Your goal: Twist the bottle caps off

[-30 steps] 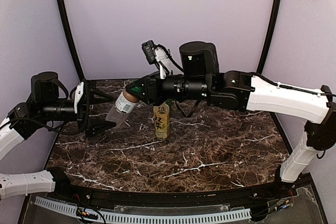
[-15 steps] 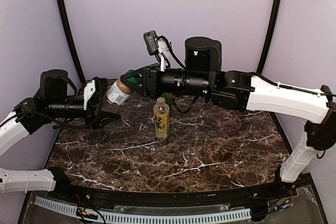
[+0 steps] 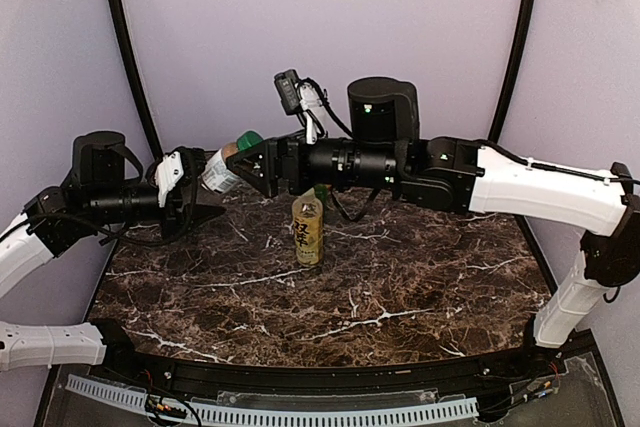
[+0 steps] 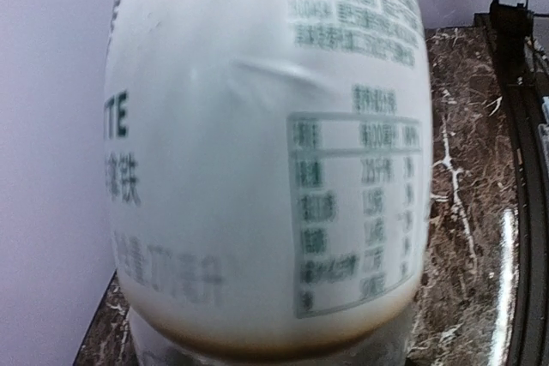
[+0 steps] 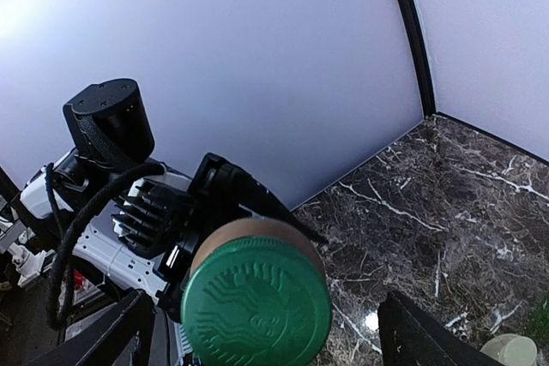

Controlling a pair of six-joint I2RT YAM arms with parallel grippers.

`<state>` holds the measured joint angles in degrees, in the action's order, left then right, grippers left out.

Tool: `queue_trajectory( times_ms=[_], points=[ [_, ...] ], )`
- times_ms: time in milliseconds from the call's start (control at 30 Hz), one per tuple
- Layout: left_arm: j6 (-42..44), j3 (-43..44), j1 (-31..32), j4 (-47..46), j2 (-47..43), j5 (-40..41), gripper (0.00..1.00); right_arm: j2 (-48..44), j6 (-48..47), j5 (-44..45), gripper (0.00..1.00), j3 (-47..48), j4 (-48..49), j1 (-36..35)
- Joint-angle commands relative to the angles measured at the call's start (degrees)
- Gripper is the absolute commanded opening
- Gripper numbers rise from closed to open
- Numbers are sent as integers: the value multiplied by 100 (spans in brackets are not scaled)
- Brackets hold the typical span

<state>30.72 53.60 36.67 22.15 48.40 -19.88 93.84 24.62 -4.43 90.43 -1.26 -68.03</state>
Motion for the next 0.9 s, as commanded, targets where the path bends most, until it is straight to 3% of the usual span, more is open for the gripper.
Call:
queue_trajectory(
  times_ms=[0,200,333,433,667,800,867],
  points=[
    [1647,-134,29,-633,-165,1731,34,-338,251,16,90,231,-549,81],
    [3287,-384,110,-1877,-183,3304,28,-214,934,-81,92,386,-891,206],
    [3863,-531,275,-2373,-255,3654,27,7,1324,-442,93,557,-898,442],
    [4249,-687,378,-2650,-356,3710,27,154,1420,-667,87,746,-773,572],
    [4290,-783,472,-2755,-416,3768,27,494,1420,-1159,72,1102,-498,638],
    [4208,-764,481,-2763,-373,3801,27,556,1508,-1265,71,1070,-482,645],
    [4183,-775,488,-2766,-378,3788,27,548,1515,-1279,66,1020,-452,653]
  ],
)
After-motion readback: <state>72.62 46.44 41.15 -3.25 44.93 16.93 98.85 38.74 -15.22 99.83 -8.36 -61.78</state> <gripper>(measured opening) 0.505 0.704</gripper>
